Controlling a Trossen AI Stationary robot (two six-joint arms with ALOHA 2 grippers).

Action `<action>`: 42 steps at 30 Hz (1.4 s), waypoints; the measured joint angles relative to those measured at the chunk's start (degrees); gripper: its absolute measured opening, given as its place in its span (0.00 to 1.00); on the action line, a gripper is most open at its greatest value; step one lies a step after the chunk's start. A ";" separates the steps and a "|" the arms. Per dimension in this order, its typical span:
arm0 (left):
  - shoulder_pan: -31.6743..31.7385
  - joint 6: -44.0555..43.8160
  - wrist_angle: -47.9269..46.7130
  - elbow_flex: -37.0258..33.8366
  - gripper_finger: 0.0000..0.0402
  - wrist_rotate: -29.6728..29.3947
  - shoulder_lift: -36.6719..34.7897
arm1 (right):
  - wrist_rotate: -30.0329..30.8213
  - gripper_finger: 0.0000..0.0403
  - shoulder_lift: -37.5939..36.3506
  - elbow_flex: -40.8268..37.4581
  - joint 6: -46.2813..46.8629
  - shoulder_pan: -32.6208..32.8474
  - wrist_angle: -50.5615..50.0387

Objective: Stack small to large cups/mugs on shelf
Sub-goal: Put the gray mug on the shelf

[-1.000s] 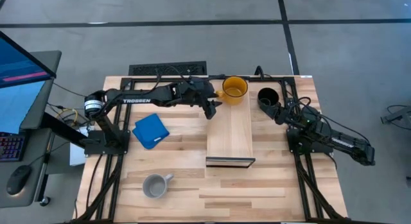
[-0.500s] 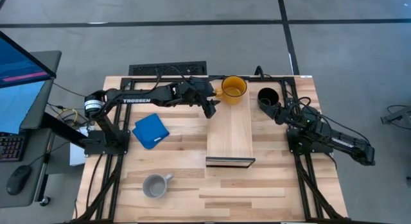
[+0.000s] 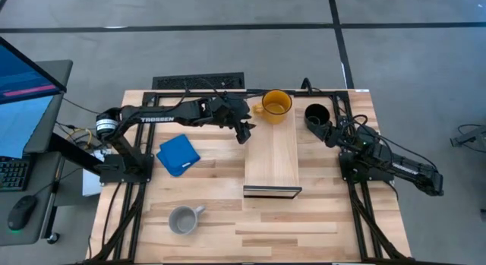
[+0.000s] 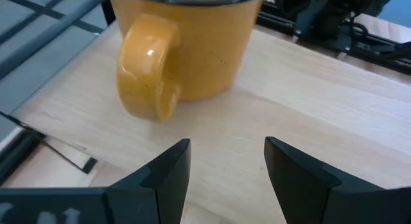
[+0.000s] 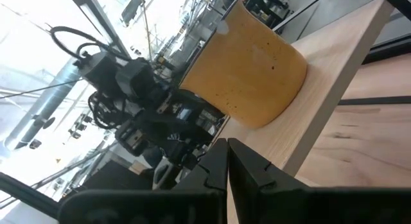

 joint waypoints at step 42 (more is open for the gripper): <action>-39.35 -48.00 -41.05 -0.04 0.47 -66.27 -21.06 | 0.22 0.08 -0.02 0.00 -0.68 -0.02 -0.01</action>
